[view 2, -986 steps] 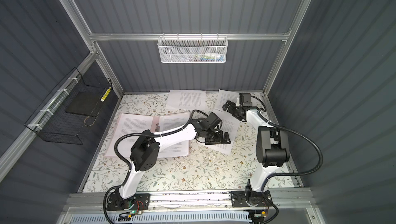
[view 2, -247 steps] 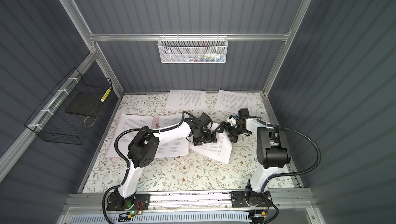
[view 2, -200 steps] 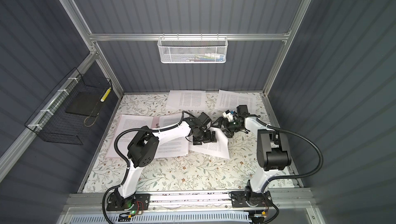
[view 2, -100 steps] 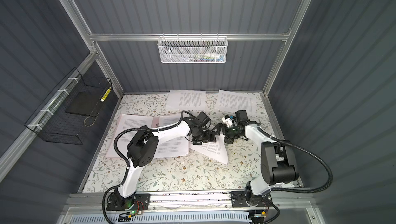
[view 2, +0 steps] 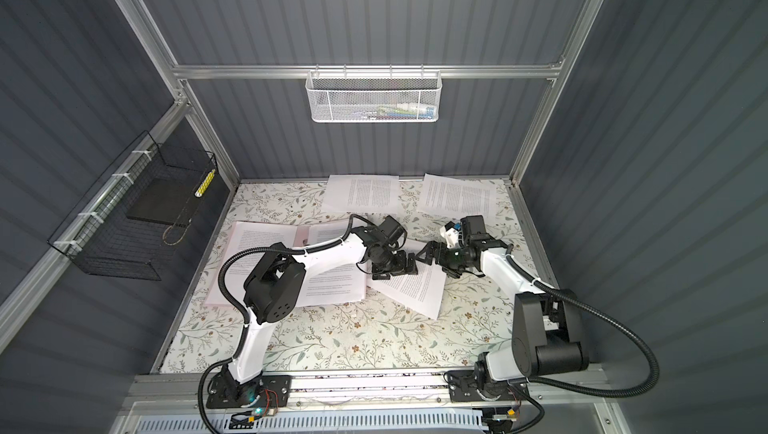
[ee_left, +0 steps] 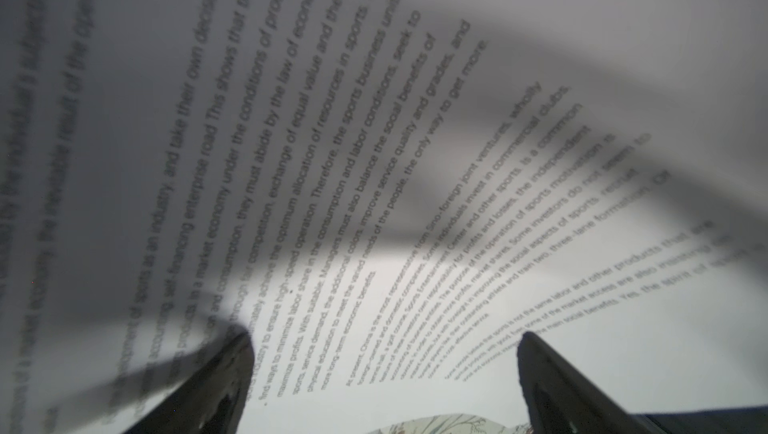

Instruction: Put the files into the folder

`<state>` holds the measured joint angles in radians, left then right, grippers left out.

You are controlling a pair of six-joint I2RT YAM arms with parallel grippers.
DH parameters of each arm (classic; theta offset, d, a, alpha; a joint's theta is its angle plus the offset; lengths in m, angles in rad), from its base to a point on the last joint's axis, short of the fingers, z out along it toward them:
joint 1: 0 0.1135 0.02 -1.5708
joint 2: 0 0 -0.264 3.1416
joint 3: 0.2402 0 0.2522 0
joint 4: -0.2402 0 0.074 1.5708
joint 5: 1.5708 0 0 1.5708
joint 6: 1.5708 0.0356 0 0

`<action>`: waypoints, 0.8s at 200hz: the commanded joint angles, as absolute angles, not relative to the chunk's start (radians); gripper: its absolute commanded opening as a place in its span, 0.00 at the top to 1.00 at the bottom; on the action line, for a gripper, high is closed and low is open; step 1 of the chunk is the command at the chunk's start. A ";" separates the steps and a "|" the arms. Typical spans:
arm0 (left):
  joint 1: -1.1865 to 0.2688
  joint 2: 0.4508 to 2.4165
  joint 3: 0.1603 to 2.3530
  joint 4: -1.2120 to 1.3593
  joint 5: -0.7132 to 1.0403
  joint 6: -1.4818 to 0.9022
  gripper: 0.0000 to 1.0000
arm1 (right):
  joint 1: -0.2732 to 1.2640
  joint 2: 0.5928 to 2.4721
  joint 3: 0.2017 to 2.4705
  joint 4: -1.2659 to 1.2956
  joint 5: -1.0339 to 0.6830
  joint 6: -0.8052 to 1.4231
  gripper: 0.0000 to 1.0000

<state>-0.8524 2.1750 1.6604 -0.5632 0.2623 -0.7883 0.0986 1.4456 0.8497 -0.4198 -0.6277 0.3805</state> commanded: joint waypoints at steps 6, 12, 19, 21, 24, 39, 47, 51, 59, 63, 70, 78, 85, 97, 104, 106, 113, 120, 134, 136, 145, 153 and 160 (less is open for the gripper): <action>-0.838 2.210 1.614 -0.635 0.235 -0.772 0.00 | 0.097 1.402 0.841 -0.456 -0.525 0.365 0.26; -0.838 2.211 1.616 -0.635 0.234 -0.772 0.01 | 0.095 1.395 0.841 -0.461 -0.509 0.364 0.32; -0.839 2.211 1.618 -0.637 0.235 -0.772 0.01 | 0.094 1.387 0.844 -0.467 -0.495 0.360 0.38; -0.838 2.210 1.619 -0.638 0.235 -0.771 0.01 | 0.094 1.386 0.844 -0.467 -0.492 0.358 0.39; -0.838 2.210 1.620 -0.638 0.235 -0.770 0.00 | 0.094 1.383 0.845 -0.470 -0.488 0.356 0.41; -0.839 2.207 1.623 -0.638 0.238 -0.770 0.00 | 0.094 1.378 0.850 -0.477 -0.462 0.351 0.54; -0.838 2.205 1.630 -0.639 0.238 -0.767 0.00 | 0.094 1.377 0.848 -0.479 -0.464 0.349 0.60; -0.838 2.205 1.634 -0.641 0.237 -0.764 0.00 | 0.094 1.376 0.847 -0.476 -0.470 0.348 0.63; -0.839 2.203 1.647 -0.643 0.243 -0.756 0.00 | 0.094 1.373 0.842 -0.470 -0.485 0.350 0.71; -0.838 2.203 1.656 -0.642 0.251 -0.752 0.00 | 0.094 1.372 0.839 -0.468 -0.488 0.354 0.78; -0.839 2.204 1.678 -0.641 0.271 -0.739 0.00 | 0.093 1.365 0.835 -0.464 -0.490 0.361 0.90; -0.838 2.206 1.712 -0.647 0.299 -0.719 0.00 | 0.094 1.356 0.831 -0.462 -0.495 0.368 1.00; -0.838 2.209 1.753 -0.663 0.316 -0.699 0.00 | 0.094 1.340 0.828 -0.463 -0.497 0.377 1.00; -0.838 2.204 1.836 -0.702 0.322 -0.659 0.00 | 0.094 1.303 0.824 -0.460 -0.500 0.394 1.00; -0.838 2.191 1.876 -0.709 0.370 -0.640 0.00 | 0.094 1.274 0.822 -0.458 -0.497 0.407 1.00; -0.838 2.184 1.885 -0.709 0.378 -0.637 0.00 | 0.094 1.266 0.822 -0.456 -0.496 0.414 1.00; -0.839 2.160 1.916 -0.706 0.394 -0.622 0.00 | 0.094 1.233 0.821 -0.457 -0.489 0.434 1.00; -0.838 2.129 1.941 -0.701 0.407 -0.607 0.00 | 0.094 1.199 0.822 -0.456 -0.480 0.458 1.00; -0.837 2.048 1.962 -0.687 0.418 -0.586 0.00 | 0.094 1.129 0.826 -0.451 -0.459 0.509 1.00; -0.835 2.036 1.961 -0.685 0.419 -0.582 0.00 | 0.094 1.127 0.828 -0.452 -0.457 0.517 1.00; -0.833 1.972 1.948 -0.680 0.411 -0.569 0.00 | 0.095 1.067 0.842 -0.458 -0.447 0.552 1.00; -0.827 1.908 1.922 -0.680 0.394 -0.563 0.00 | 0.097 1.038 0.860 -0.461 -0.451 0.573 1.00; -0.819 1.849 1.891 -0.684 0.370 -0.556 0.00 | 0.102 1.017 0.880 -0.459 -0.456 0.592 1.00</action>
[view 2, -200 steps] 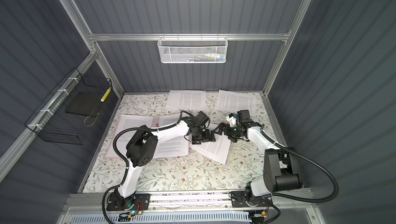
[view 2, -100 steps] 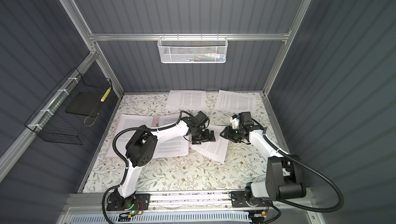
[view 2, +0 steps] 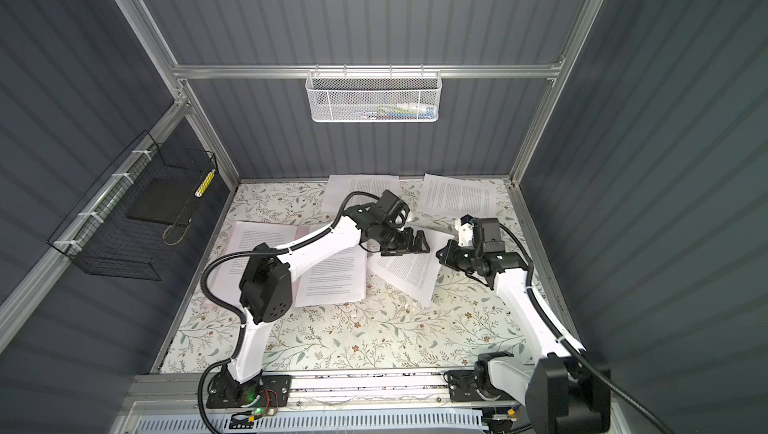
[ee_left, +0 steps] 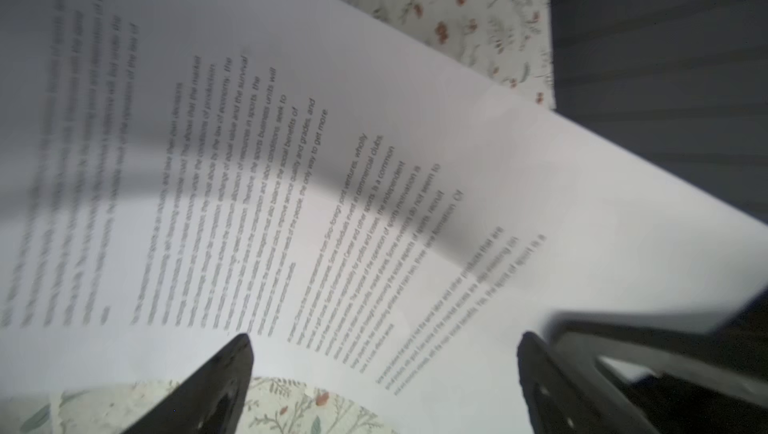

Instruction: Put the files into the folder

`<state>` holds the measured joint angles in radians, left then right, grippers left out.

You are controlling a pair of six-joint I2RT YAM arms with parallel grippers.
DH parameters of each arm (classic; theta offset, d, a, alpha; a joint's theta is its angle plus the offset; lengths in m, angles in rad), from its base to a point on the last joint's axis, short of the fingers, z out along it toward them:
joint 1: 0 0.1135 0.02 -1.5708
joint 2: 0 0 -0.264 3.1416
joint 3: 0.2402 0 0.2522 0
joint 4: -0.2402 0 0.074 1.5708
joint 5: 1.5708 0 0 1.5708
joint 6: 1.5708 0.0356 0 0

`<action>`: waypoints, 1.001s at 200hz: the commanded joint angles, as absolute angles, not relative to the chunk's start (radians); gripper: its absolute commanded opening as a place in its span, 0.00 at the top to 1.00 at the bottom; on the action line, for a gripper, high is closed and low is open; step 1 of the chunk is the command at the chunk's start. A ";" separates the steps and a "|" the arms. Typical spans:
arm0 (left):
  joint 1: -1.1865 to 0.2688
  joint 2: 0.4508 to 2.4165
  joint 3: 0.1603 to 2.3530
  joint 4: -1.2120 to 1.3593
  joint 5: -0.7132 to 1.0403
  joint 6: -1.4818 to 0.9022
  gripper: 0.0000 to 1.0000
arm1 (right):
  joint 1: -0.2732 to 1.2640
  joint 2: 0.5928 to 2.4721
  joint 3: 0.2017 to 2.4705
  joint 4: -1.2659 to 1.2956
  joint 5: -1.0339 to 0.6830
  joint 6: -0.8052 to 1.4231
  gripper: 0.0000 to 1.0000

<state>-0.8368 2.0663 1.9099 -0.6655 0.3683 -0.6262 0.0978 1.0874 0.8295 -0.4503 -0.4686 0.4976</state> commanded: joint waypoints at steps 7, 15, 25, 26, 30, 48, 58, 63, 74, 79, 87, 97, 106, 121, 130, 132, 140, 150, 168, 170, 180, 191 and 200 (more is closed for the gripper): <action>-0.811 1.787 1.856 -0.700 0.339 -0.547 0.00 | 0.116 0.999 0.904 -0.460 -0.448 0.614 1.00; -0.803 1.724 1.819 -0.738 0.247 -0.531 0.00 | 0.144 0.985 0.942 -0.461 -0.424 0.639 1.00; -0.795 1.655 1.780 -0.804 0.133 -0.511 0.00 | 0.195 0.983 0.997 -0.461 -0.381 0.680 1.00; -0.794 1.646 1.776 -0.812 0.123 -0.510 0.00 | 0.202 0.983 1.002 -0.460 -0.378 0.684 1.00; -0.790 1.619 1.762 -0.839 0.076 -0.502 0.00 | 0.225 0.988 1.027 -0.452 -0.367 0.702 1.00; -0.782 1.494 1.692 -0.915 -0.098 -0.474 0.00 | 0.361 1.039 1.143 -0.395 -0.277 0.749 1.00; -0.779 1.424 1.647 -0.929 -0.171 -0.461 0.00 | 0.432 1.083 1.210 -0.341 -0.230 0.768 1.00; -0.778 1.390 1.622 -0.934 -0.201 -0.457 0.00 | 0.463 1.109 1.242 -0.316 -0.217 0.779 1.00; -0.776 1.320 1.574 -0.941 -0.253 -0.443 0.00 | 0.520 1.185 1.312 -0.262 -0.189 0.806 1.00; -0.776 1.291 1.557 -0.946 -0.276 -0.438 0.00 | 0.540 1.215 1.339 -0.234 -0.180 0.817 1.00; -0.776 1.251 1.534 -0.960 -0.314 -0.431 0.00 | 0.562 1.271 1.389 -0.198 -0.178 0.836 1.00; -0.775 1.210 1.510 -0.982 -0.351 -0.421 0.00 | 0.584 1.356 1.483 -0.189 -0.198 0.846 1.00; -0.775 1.174 1.493 -1.002 -0.384 -0.414 0.00 | 0.606 1.430 1.578 -0.191 -0.199 0.842 1.00; -0.774 1.128 1.472 -1.059 -0.461 -0.433 0.00 | 0.640 1.543 1.732 -0.194 -0.213 0.839 1.00; -0.775 1.109 1.471 -1.090 -0.497 -0.443 0.00 | 0.657 1.593 1.807 -0.211 -0.195 0.824 1.00; -0.774 1.105 1.473 -1.098 -0.504 -0.444 0.00 | 0.660 1.601 1.818 -0.211 -0.189 0.820 1.00; -0.775 1.093 1.478 -1.122 -0.525 -0.448 0.00 | 0.669 1.628 1.845 -0.209 -0.171 0.811 1.00; -0.775 1.076 1.483 -1.143 -0.539 -0.448 0.00 | 0.669 1.648 1.840 -0.190 -0.168 0.818 1.00; -0.775 1.049 1.477 -1.167 -0.563 -0.443 0.00 | 0.673 1.646 1.759 -0.158 -0.128 0.813 1.00; -0.775 1.047 1.475 -1.171 -0.566 -0.441 0.00 | 0.675 1.643 1.744 -0.151 -0.123 0.813 1.00; -0.775 1.035 1.468 -1.185 -0.580 -0.442 0.00 | 0.681 1.619 1.646 -0.106 -0.079 0.808 1.00; -0.775 1.023 1.456 -1.193 -0.583 -0.439 0.00 | 0.692 1.588 1.528 -0.045 -0.024 0.817 1.00; -0.775 1.015 1.446 -1.195 -0.580 -0.433 0.00 | 0.705 1.566 1.442 -0.017 0.038 0.819 1.00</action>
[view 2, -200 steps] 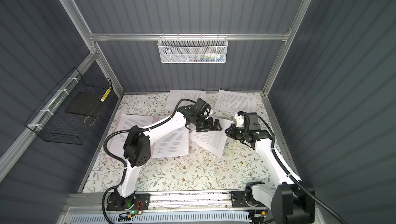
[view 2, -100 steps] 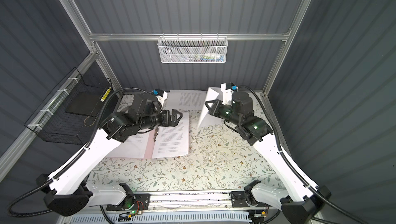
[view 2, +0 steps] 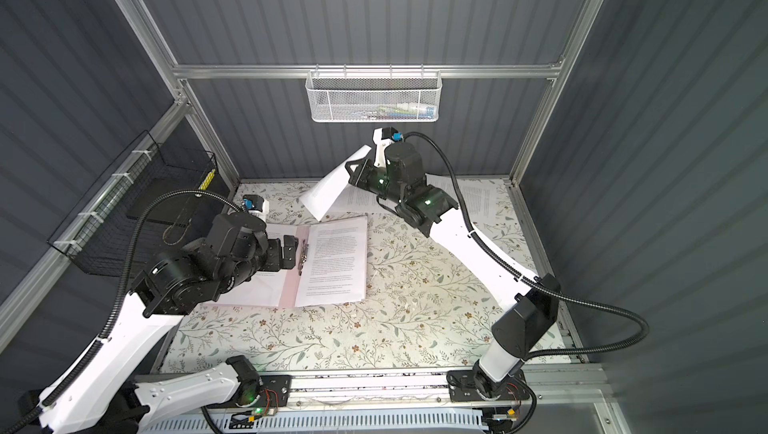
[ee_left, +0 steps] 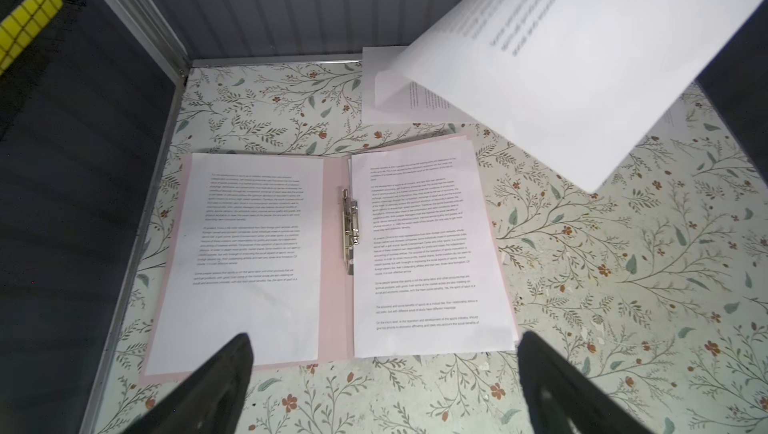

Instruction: Put the files into the folder

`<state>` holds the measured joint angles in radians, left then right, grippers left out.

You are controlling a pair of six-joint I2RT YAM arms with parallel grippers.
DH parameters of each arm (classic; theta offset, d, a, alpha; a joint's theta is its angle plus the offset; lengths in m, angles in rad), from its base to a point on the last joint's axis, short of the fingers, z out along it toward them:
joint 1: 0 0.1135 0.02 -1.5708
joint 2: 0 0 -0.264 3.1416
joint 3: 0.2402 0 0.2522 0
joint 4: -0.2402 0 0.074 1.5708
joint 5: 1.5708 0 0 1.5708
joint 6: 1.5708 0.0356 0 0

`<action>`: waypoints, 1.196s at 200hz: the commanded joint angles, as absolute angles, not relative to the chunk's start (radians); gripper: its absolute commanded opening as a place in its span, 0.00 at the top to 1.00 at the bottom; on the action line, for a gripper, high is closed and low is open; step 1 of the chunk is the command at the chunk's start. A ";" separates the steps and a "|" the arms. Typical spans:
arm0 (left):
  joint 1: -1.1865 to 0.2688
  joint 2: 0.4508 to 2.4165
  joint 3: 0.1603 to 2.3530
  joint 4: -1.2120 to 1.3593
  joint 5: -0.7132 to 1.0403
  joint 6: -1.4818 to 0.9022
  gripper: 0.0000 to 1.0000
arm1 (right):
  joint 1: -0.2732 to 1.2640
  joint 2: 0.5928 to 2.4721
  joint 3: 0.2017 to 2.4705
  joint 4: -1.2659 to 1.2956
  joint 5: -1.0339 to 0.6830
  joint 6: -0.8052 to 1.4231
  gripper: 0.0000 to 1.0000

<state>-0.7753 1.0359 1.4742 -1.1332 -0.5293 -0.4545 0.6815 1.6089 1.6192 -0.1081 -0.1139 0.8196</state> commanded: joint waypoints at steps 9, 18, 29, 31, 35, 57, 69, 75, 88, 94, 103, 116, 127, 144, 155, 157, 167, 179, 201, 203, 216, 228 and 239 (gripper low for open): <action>-0.774 1.007 1.433 -1.195 -0.578 -0.426 0.00 | 0.728 1.544 1.353 0.018 0.127 0.816 1.00; -0.775 1.002 1.424 -1.195 -0.578 -0.421 0.00 | 0.749 1.526 1.265 0.073 0.204 0.829 1.00; -0.775 1.000 1.391 -1.196 -0.577 -0.414 0.00 | 0.773 1.526 1.185 0.124 0.279 0.873 1.00; -0.775 0.998 1.386 -1.196 -0.575 -0.413 0.00 | 0.778 1.529 1.177 0.130 0.288 0.881 1.00; -0.775 0.999 1.380 -1.196 -0.573 -0.411 0.00 | 0.790 1.536 1.164 0.141 0.304 0.893 1.00; -0.775 0.998 1.363 -1.198 -0.554 -0.405 0.00 | 0.894 1.582 1.163 0.112 0.505 0.938 1.00; -0.774 0.993 1.361 -1.201 -0.546 -0.405 0.00 | 0.944 1.596 1.177 0.059 0.619 1.002 1.00; -0.774 0.986 1.355 -1.199 -0.546 -0.406 0.00 | 0.969 1.603 1.185 0.026 0.670 1.039 1.00; -0.774 0.973 1.338 -1.191 -0.542 -0.403 0.00 | 1.014 1.625 1.196 0.002 0.749 1.080 1.00; -0.774 0.969 1.329 -1.188 -0.539 -0.403 0.00 | 1.034 1.636 1.208 -0.027 0.782 1.113 1.00; -0.774 0.962 1.317 -1.187 -0.531 -0.405 0.00 | 1.050 1.652 1.234 -0.081 0.811 1.157 1.00; -0.775 0.954 1.302 -1.186 -0.520 -0.408 0.00 | 1.064 1.661 1.234 -0.111 0.819 1.224 1.00; -0.775 0.947 1.291 -1.188 -0.513 -0.411 0.00 | 1.074 1.667 1.209 -0.079 0.801 1.249 1.00; -0.775 0.936 1.270 -1.180 -0.508 -0.412 0.00 | 1.102 1.690 1.197 -0.056 0.799 1.275 1.00; -0.775 0.933 1.257 -1.174 -0.504 -0.411 0.00 | 1.120 1.705 1.185 -0.041 0.794 1.303 1.00; -0.775 0.932 1.257 -1.174 -0.502 -0.411 0.00 | 1.122 1.708 1.183 -0.037 0.791 1.307 1.00; -0.774 0.930 1.247 -1.171 -0.501 -0.411 0.00 | 1.136 1.719 1.167 -0.017 0.785 1.328 1.00; -0.775 0.927 1.235 -1.169 -0.499 -0.413 0.00 | 1.149 1.733 1.156 -0.006 0.768 1.357 1.00; -0.775 0.918 1.211 -1.162 -0.501 -0.416 0.00 | 1.181 1.748 1.153 -0.026 0.792 1.401 1.00; -0.775 0.917 1.210 -1.163 -0.500 -0.417 0.00 | 1.183 1.750 1.155 -0.033 0.794 1.407 1.00; -0.774 0.912 1.201 -1.158 -0.498 -0.424 0.00 | 1.195 1.760 1.155 -0.046 0.803 1.444 1.00; -0.775 0.907 1.195 -1.154 -0.491 -0.428 0.00 | 1.207 1.770 1.159 -0.047 0.809 1.461 1.00; -0.775 0.904 1.190 -1.154 -0.487 -0.433 0.00 | 1.214 1.781 1.167 -0.057 0.819 1.481 1.00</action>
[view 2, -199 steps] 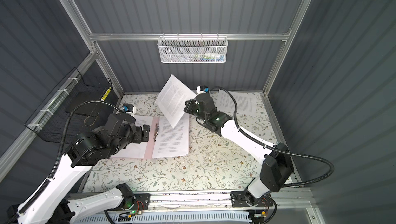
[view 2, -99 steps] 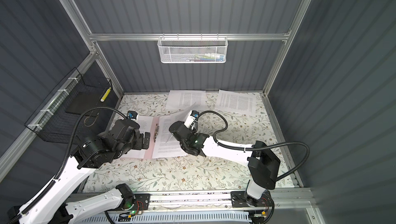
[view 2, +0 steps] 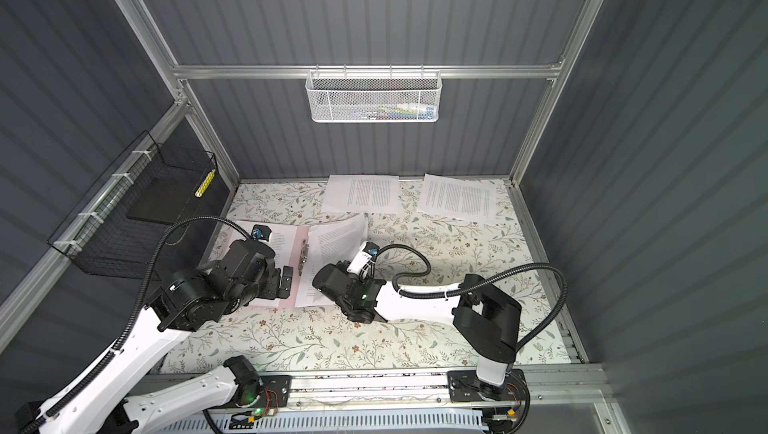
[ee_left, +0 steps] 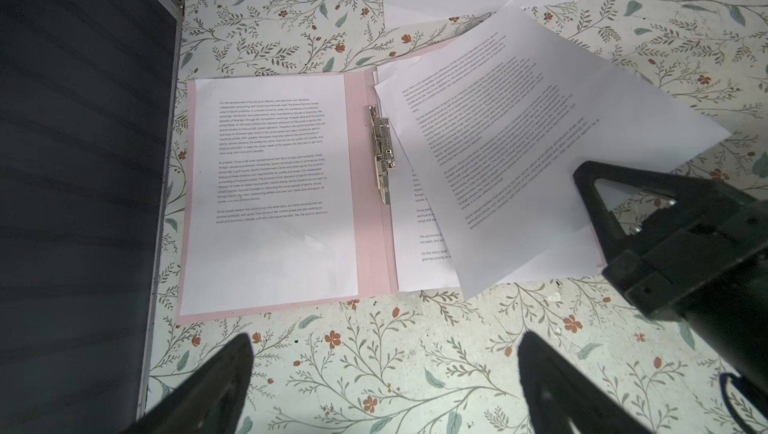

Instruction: Put the files into the folder

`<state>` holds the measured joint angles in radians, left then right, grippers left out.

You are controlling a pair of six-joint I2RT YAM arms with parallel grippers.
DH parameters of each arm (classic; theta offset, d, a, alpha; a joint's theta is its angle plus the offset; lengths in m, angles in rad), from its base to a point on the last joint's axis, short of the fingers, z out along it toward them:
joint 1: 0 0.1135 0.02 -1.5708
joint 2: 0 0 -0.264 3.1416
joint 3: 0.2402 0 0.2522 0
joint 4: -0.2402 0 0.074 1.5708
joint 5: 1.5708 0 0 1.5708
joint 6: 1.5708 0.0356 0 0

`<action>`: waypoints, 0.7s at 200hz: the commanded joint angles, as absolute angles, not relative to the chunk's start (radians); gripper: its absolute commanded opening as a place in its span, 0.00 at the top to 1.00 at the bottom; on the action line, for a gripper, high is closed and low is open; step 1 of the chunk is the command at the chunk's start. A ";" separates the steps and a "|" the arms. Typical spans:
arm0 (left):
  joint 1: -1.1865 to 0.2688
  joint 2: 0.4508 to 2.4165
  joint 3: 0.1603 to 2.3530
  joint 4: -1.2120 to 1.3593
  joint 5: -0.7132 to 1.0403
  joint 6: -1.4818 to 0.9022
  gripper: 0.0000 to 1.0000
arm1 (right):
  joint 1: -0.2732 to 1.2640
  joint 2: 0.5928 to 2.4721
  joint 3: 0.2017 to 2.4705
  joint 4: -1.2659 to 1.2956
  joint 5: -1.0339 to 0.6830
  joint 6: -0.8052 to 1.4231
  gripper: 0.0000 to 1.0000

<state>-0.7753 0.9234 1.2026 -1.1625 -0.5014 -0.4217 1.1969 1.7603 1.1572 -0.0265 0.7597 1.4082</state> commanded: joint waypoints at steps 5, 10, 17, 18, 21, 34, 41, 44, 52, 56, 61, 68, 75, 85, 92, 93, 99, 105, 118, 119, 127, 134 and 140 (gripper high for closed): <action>-0.775 0.904 1.188 -1.152 -0.484 -0.436 0.00 | 1.219 1.788 1.172 -0.067 0.825 1.497 1.00; -0.775 0.904 1.185 -1.150 -0.481 -0.437 0.00 | 1.221 1.793 1.176 -0.070 0.830 1.510 1.00; -0.775 0.902 1.181 -1.149 -0.477 -0.440 0.00 | 1.222 1.798 1.177 -0.071 0.841 1.527 1.00; -0.775 0.902 1.180 -1.148 -0.477 -0.440 0.00 | 1.222 1.799 1.178 -0.071 0.842 1.530 1.00; -0.775 0.902 1.178 -1.148 -0.475 -0.441 0.00 | 1.223 1.799 1.177 -0.069 0.846 1.535 1.00; -0.774 0.902 1.177 -1.149 -0.467 -0.445 0.00 | 1.223 1.809 1.184 -0.070 0.861 1.553 1.00; -0.774 0.901 1.172 -1.148 -0.467 -0.445 0.00 | 1.224 1.815 1.190 -0.077 0.864 1.563 1.00; -0.774 0.900 1.172 -1.148 -0.465 -0.445 0.00 | 1.224 1.819 1.194 -0.077 0.866 1.568 1.00; -0.775 0.898 1.168 -1.146 -0.465 -0.444 0.00 | 1.229 1.827 1.201 -0.077 0.870 1.577 1.00; -0.775 0.896 1.165 -1.144 -0.466 -0.443 0.00 | 1.230 1.835 1.204 -0.074 0.873 1.579 1.00; -0.775 0.896 1.162 -1.142 -0.463 -0.442 0.00 | 1.232 1.841 1.210 -0.069 0.877 1.577 1.00; -0.775 0.897 1.159 -1.142 -0.461 -0.442 0.00 | 1.233 1.853 1.223 -0.067 0.882 1.571 1.00; -0.775 0.896 1.156 -1.141 -0.460 -0.442 0.00 | 1.232 1.866 1.239 -0.073 0.890 1.569 1.00; -0.775 0.896 1.154 -1.138 -0.456 -0.443 0.00 | 1.231 1.878 1.252 -0.077 0.899 1.577 1.00; -0.775 0.895 1.151 -1.138 -0.453 -0.442 0.00 | 1.231 1.885 1.257 -0.070 0.901 1.576 1.00; -0.775 0.895 1.151 -1.136 -0.453 -0.442 0.00 | 1.231 1.885 1.258 -0.069 0.901 1.576 1.00; -0.774 0.894 1.149 -1.134 -0.453 -0.442 0.00 | 1.231 1.889 1.268 -0.072 0.902 1.574 1.00; -0.774 0.893 1.147 -1.131 -0.453 -0.442 0.00 | 1.233 1.892 1.277 -0.081 0.906 1.576 1.00; -0.774 0.893 1.144 -1.124 -0.449 -0.440 0.00 | 1.235 1.889 1.278 -0.107 0.922 1.597 1.00; -0.775 0.893 1.142 -1.123 -0.448 -0.440 0.00 | 1.234 1.889 1.277 -0.107 0.923 1.599 1.00; -0.774 0.894 1.141 -1.119 -0.446 -0.439 0.00 | 1.232 1.885 1.269 -0.112 0.929 1.605 1.00; -0.775 0.894 1.141 -1.119 -0.445 -0.439 0.00 | 1.233 1.885 1.266 -0.120 0.932 1.613 1.00; -0.775 0.894 1.138 -1.115 -0.445 -0.438 0.00 | 1.232 1.886 1.267 -0.121 0.935 1.615 1.00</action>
